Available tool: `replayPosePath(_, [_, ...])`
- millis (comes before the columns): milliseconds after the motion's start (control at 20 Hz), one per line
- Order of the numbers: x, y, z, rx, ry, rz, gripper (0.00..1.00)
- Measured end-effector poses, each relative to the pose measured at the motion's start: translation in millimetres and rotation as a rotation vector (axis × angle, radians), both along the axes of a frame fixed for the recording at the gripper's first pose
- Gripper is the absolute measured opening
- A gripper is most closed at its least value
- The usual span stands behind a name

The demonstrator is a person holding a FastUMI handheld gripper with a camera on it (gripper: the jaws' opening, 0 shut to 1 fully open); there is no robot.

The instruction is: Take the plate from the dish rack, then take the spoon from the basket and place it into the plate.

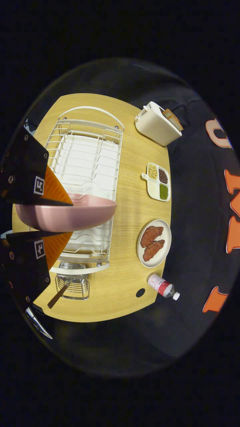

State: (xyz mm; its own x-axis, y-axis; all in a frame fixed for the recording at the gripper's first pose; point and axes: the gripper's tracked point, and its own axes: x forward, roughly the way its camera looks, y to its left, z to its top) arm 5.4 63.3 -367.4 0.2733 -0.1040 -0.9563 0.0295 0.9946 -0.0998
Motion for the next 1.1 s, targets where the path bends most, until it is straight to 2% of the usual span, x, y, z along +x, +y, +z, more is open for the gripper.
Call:
replayPosePath(200, [5,-3,13,-0.044,-0.044,0.033,0.31])
replayPosePath(350, [1,-1,23,-0.024,-0.058,0.057,0.31])
replayPosePath(600, [-10,-8,43,0.023,-0.101,0.04,0.29])
replayPosePath(800, [-17,-12,48,0.09,-0.11,0.013,0.17])
replayPosePath(950, [-23,-20,51,0.091,-0.12,0.027,0.16])
replayPosePath(1100, [-38,-17,58,0.154,-0.117,0.013,0.17])
